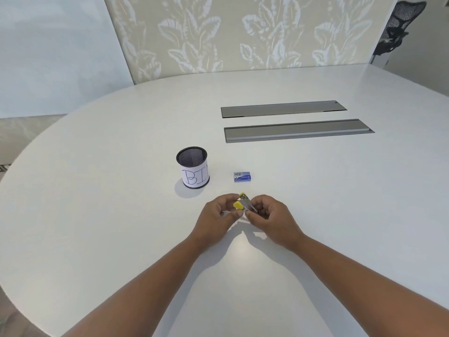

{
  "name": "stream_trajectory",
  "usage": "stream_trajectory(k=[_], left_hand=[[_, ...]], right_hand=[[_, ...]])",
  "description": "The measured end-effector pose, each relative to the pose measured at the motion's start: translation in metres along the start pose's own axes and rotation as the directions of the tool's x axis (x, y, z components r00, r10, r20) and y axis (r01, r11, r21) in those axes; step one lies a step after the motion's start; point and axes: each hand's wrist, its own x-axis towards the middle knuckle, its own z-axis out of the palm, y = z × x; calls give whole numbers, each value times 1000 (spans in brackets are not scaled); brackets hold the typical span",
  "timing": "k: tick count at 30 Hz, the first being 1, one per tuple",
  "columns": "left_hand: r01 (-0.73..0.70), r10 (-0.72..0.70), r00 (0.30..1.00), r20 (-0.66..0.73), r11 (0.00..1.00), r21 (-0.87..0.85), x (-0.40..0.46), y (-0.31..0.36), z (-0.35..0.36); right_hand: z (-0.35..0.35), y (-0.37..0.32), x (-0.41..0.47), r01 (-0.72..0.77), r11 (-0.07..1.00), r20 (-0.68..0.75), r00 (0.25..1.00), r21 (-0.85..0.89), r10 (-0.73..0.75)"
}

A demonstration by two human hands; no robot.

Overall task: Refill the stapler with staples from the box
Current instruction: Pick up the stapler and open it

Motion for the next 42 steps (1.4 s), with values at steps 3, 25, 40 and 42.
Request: stream_trajectory(k=[3,25,40,42], left_hand=[[24,-30,999,-27,981,-193,-5,6,10],[-38,68,995,-72,933,357,-7,0,31],[-41,76,993,-86,938,345,-9,3,32],[-24,56,994,-91,947,319,-8,3,31]], right_hand=[[7,-3,-1,-7,989,-3,1000,148,7],[-4,-10,8,-239,580,131,966,779,222],[-9,-4,14,-292,522,252,956,801,148],[-10,-2,15,-298,513,263,954,805,141]])
